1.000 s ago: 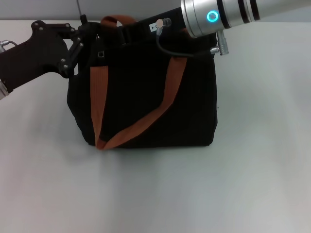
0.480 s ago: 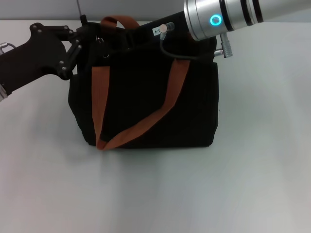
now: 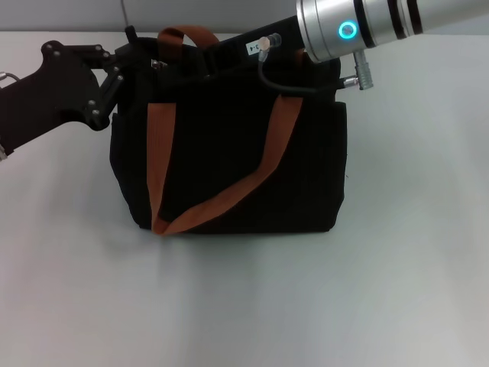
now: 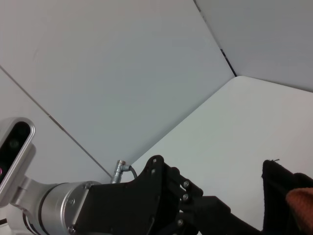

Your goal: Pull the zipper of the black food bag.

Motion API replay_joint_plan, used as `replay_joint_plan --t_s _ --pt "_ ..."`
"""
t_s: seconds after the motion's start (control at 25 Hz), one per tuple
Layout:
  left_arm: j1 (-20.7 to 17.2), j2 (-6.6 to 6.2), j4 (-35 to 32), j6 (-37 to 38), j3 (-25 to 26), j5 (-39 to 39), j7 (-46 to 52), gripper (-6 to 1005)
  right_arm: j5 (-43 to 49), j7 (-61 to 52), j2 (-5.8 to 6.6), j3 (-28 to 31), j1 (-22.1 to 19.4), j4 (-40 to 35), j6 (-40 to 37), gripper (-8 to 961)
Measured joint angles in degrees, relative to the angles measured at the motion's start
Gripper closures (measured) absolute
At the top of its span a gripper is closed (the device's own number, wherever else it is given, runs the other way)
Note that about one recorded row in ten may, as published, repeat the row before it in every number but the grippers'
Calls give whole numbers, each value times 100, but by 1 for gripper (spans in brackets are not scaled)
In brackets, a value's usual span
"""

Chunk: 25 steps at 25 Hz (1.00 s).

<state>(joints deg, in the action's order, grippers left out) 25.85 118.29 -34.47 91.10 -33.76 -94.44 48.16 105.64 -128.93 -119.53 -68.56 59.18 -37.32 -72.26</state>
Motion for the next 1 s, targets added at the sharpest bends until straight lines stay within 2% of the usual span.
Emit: replay_joint_plan --t_s 1.0 --pt "6 18 38 91 -21 2 -4 966 -44 -232 0 -204 166 77 80 849"
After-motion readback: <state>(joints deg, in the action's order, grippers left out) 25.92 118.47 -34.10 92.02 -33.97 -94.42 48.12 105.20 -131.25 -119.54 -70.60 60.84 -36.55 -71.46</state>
